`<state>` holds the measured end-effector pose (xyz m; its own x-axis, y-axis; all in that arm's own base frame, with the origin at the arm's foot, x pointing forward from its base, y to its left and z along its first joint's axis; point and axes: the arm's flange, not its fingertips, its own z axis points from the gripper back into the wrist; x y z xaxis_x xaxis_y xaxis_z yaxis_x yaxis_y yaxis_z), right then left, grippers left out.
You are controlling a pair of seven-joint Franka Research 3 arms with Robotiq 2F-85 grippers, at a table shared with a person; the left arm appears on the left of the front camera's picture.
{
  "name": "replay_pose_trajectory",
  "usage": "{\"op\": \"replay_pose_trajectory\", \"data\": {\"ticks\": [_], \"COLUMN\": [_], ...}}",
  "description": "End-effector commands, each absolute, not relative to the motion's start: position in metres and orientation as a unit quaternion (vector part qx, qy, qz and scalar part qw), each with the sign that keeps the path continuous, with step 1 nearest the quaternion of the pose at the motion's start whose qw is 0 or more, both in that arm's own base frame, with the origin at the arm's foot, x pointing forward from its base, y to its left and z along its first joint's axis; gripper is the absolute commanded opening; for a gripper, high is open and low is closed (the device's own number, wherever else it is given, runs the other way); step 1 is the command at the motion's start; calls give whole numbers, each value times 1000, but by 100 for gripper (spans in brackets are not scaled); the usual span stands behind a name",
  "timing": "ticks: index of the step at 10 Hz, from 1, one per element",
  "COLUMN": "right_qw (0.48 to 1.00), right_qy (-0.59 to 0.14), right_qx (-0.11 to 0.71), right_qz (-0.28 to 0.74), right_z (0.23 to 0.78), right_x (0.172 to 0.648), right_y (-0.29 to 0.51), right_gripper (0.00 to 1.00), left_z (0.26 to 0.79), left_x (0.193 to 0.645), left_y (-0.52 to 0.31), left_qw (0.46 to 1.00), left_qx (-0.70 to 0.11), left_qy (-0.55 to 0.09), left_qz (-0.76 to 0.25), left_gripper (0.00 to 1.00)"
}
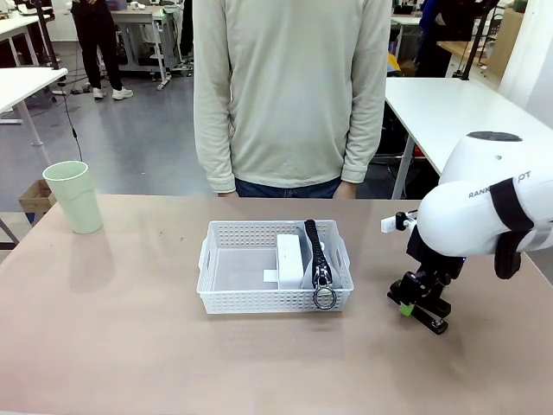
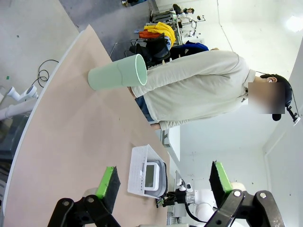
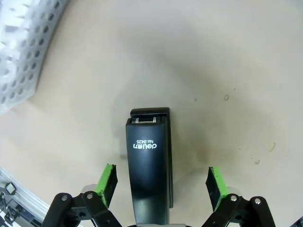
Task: Efficiently arrange items inside the basket to fit them all.
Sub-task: Pick up the Stapler and place it inside the Organizing basket.
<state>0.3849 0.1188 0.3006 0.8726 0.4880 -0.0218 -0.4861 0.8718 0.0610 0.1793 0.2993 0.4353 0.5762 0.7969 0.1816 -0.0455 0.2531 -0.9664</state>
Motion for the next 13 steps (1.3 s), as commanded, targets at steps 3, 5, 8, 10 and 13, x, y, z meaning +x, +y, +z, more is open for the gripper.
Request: {"op": "replay_pose_trajectory", "data": {"ticks": [3, 5, 8, 10, 13], "right_qw": [963, 965, 966, 968, 968], "right_qy": [21, 18, 20, 25, 30], "right_qx": [9, 4, -1, -4, -7], "right_qz": [267, 261, 256, 251, 250], "right_z": [292, 294, 298, 300, 302], "right_x": [387, 387, 387, 387, 388], "right_y": [120, 121, 123, 124, 126], "right_gripper": [100, 100, 40, 0, 4], "left_z": [437, 437, 437, 437, 437], "left_x": [179, 179, 179, 179, 179], "left_y": [300, 300, 300, 300, 300], "left_qw": [703, 703, 703, 703, 703], "left_qx": [-540, -540, -540, -540, -540], "left_qy": [-356, -356, -356, -356, -356], "left_qz": [296, 296, 296, 296, 296], "left_gripper": [100, 100, 100, 100, 100]}}
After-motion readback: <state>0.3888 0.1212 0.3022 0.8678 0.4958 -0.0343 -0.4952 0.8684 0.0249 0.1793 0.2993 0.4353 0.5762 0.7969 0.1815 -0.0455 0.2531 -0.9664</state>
